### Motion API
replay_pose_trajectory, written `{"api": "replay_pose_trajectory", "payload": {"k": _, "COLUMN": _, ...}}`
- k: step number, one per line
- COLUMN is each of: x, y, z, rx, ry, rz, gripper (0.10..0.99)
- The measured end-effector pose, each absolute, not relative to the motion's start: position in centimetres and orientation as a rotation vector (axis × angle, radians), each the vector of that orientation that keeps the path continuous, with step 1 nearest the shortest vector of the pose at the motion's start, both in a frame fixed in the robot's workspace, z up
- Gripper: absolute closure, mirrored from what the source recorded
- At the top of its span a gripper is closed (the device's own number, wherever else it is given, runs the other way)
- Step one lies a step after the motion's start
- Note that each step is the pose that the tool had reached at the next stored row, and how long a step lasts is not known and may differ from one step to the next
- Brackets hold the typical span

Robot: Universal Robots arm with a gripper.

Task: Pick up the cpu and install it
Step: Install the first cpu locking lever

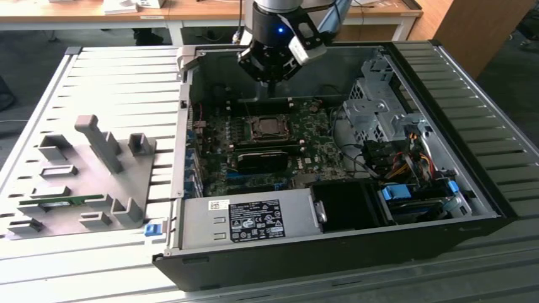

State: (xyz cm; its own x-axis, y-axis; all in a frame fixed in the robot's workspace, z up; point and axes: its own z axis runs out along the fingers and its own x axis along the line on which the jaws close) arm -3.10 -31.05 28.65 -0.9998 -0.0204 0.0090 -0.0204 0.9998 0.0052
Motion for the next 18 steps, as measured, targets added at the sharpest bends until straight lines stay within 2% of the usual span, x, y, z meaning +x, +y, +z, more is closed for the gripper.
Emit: {"api": "replay_pose_trajectory", "payload": {"k": 18, "x": -4.7, "y": -31.0, "z": 28.3, "rx": 0.032, "ry": -3.132, "rz": -0.008, "gripper": 0.98}}
